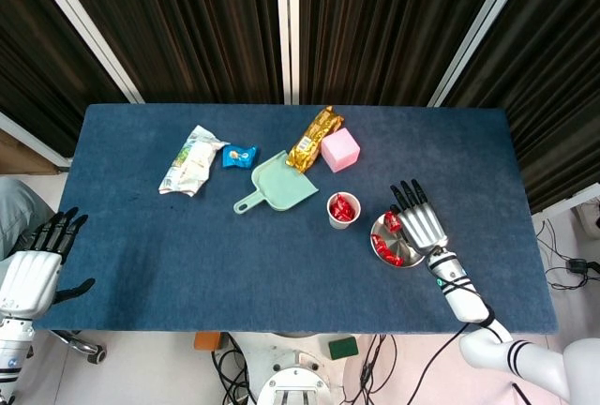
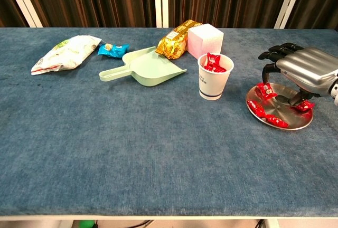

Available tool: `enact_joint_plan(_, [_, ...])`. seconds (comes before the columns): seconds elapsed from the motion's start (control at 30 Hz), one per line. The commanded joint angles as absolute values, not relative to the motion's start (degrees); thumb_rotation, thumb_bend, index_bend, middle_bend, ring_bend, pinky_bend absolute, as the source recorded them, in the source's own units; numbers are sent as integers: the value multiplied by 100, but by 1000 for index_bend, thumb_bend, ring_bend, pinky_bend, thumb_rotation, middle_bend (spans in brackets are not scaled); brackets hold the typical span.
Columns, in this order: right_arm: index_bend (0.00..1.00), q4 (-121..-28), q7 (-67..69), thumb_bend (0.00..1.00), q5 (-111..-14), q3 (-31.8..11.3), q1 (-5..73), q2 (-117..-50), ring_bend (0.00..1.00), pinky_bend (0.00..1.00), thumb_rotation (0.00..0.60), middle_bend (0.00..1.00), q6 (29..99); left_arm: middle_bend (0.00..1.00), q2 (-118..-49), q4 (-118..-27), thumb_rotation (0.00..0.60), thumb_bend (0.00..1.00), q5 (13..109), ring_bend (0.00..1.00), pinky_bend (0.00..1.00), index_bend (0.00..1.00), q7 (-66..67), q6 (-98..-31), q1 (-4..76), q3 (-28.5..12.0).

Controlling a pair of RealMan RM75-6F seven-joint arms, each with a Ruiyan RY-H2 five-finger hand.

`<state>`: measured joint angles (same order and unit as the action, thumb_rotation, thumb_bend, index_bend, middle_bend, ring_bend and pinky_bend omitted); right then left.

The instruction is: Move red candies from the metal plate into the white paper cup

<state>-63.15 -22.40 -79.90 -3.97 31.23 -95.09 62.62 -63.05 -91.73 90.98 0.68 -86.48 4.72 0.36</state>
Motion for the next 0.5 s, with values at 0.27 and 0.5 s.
enact_joint_plan(0.27, [432,-6297,-2294,342,-7965,-404,3122,-9533,0,0,600,67,6195,31,-6308,-9179,600,96,9096,1,146,72,80,-8624,482,38])
enact_joint_plan(0.5, [481,-6265,-2264,348,-7989,-426,3127,-9561,0,0,600,71,6214,31,-6307,-9185,600,95,9088,1,146,72,82,-8614,488,34])
